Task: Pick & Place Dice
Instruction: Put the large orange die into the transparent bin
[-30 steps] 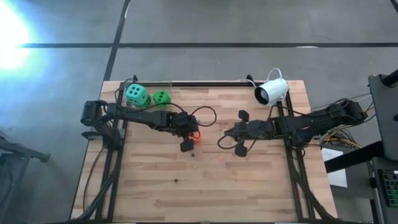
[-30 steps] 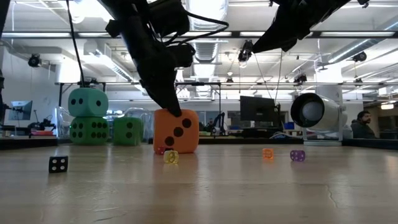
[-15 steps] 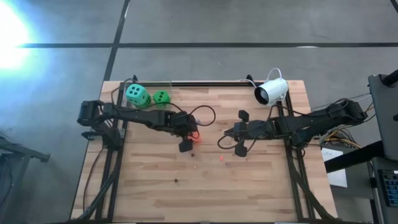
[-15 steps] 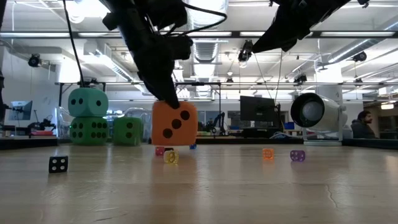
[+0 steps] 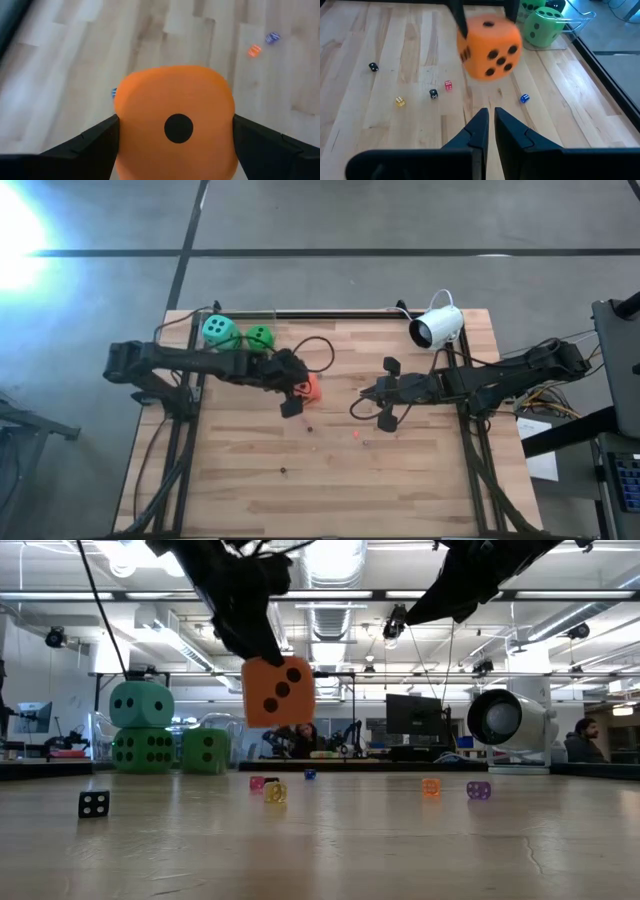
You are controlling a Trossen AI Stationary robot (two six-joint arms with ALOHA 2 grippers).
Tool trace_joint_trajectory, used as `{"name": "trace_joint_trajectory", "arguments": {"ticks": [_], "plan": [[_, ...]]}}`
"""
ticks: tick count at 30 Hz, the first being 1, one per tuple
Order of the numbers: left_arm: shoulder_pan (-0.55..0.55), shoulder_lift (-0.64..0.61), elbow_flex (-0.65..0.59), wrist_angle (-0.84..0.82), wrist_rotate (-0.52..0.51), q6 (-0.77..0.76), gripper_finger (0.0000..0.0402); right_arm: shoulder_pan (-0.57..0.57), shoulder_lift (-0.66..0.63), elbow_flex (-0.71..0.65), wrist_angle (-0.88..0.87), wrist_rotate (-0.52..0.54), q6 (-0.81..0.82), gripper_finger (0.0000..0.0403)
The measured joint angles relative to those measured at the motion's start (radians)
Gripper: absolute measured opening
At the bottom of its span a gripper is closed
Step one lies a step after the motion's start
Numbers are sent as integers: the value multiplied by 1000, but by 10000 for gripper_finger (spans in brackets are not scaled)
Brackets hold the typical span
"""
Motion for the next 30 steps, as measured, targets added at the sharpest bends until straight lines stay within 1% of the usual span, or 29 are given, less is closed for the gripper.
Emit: {"name": "trace_joint_trajectory", "arguments": {"ticks": [2,6,9,12,16,21,26,30], "plan": [[1,-34,0,-18,-35,0,339,0,0,0,0,0,0,27],[11,-114,1,-35,-70,0,339,0,0,0,0,0,-2,27],[25,-180,2,-43,-129,0,339,0,0,0,0,0,-8,27],[55,-235,2,-97,-192,-11,339,0,0,0,1,0,-8,27],[122,-284,2,-185,-255,-68,339,0,0,0,2,0,-8,27],[241,-291,2,-229,-294,-113,339,0,0,0,2,0,-8,27],[365,-267,2,-229,-296,-116,339,0,0,0,2,0,-8,27],[434,-248,2,-232,-296,-109,340,0,0,0,2,0,-8,27]]}}
